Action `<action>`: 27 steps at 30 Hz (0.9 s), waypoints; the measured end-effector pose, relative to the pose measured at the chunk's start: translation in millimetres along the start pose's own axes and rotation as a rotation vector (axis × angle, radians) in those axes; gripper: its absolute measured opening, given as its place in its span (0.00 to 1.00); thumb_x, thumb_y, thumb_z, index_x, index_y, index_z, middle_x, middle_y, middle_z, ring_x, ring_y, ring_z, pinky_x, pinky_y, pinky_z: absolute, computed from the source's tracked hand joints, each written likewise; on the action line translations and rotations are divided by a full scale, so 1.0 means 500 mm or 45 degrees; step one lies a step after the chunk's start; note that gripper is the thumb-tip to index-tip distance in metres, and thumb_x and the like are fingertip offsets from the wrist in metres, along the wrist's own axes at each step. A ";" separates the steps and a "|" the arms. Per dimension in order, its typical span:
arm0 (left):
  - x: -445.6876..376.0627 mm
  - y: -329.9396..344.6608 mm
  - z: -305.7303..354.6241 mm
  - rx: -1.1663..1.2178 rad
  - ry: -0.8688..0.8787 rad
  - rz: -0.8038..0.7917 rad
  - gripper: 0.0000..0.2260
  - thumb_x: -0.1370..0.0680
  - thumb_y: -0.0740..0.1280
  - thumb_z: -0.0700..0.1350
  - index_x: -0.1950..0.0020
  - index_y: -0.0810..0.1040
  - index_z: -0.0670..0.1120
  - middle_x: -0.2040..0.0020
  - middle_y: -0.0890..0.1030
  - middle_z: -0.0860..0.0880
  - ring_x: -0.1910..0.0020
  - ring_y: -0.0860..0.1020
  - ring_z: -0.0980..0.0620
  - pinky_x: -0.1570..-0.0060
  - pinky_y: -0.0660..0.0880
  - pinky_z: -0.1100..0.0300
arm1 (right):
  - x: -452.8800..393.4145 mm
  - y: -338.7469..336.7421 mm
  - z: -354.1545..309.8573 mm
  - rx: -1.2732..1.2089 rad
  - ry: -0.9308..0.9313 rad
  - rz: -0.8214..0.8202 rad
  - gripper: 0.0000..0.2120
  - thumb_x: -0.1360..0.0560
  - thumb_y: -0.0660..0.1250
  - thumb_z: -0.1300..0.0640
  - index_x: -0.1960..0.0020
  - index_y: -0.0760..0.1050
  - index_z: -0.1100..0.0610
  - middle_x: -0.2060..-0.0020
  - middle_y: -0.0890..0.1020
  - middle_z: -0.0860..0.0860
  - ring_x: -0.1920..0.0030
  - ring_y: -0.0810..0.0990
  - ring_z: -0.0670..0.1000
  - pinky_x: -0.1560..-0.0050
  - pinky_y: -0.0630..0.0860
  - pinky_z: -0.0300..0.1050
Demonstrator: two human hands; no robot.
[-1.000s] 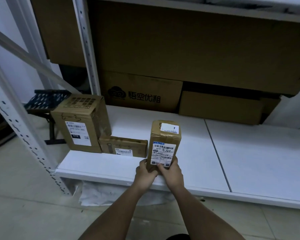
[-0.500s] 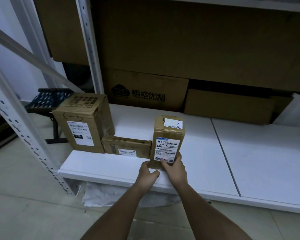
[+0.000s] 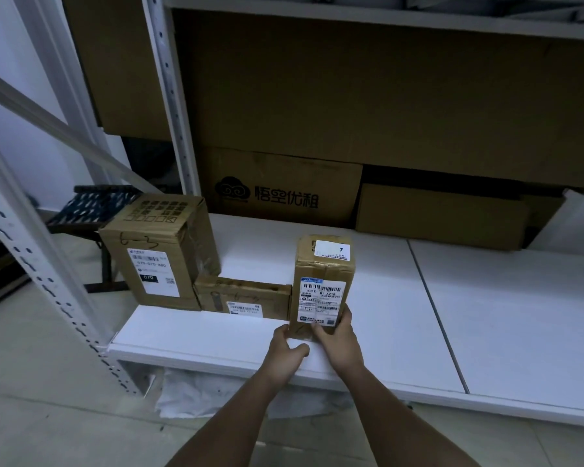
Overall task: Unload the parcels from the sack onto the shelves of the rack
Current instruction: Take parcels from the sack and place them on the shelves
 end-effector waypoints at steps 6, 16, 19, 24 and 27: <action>0.001 0.002 -0.001 -0.014 -0.001 -0.012 0.29 0.21 0.63 0.43 0.23 0.54 0.46 0.25 0.62 0.46 0.29 0.65 0.46 0.34 0.67 0.53 | -0.001 -0.006 0.002 0.017 0.003 -0.049 0.33 0.23 0.69 0.56 0.25 0.54 0.53 0.30 0.71 0.51 0.31 0.72 0.54 0.33 0.70 0.50; -0.009 0.015 -0.018 -0.091 -0.055 0.083 0.29 0.22 0.64 0.43 0.24 0.56 0.44 0.26 0.63 0.43 0.29 0.66 0.44 0.33 0.69 0.52 | 0.017 -0.019 0.027 0.173 0.080 -0.078 0.39 0.24 0.70 0.54 0.22 0.50 0.55 0.26 0.64 0.54 0.28 0.66 0.55 0.31 0.67 0.50; -0.003 0.008 -0.022 -0.256 -0.101 0.101 0.28 0.22 0.65 0.43 0.24 0.57 0.41 0.27 0.64 0.41 0.30 0.67 0.43 0.33 0.67 0.55 | 0.034 -0.031 0.025 0.314 0.154 -0.108 0.34 0.23 0.67 0.54 0.23 0.54 0.55 0.28 0.66 0.55 0.30 0.68 0.54 0.32 0.67 0.47; 0.078 0.005 0.025 -0.638 -0.188 -0.161 0.17 0.21 0.61 0.46 0.36 0.72 0.38 0.36 0.75 0.41 0.39 0.75 0.46 0.42 0.70 0.59 | 0.103 -0.090 -0.031 0.455 0.343 -0.237 0.20 0.22 0.63 0.52 0.31 0.68 0.52 0.35 0.76 0.52 0.38 0.76 0.52 0.39 0.71 0.43; 0.151 -0.002 0.099 -0.751 -0.271 -0.230 0.16 0.21 0.59 0.45 0.41 0.76 0.34 0.41 0.79 0.38 0.42 0.77 0.43 0.45 0.73 0.56 | 0.155 -0.141 -0.110 0.485 0.441 -0.277 0.14 0.23 0.63 0.52 0.37 0.74 0.51 0.39 0.79 0.52 0.41 0.79 0.54 0.46 0.72 0.40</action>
Point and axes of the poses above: each hand's wrist, its own x-axis away from the middle knuckle, its own y-axis out of the palm, z = x × y, the point moved 2 cm from there along -x, towards the middle knuckle
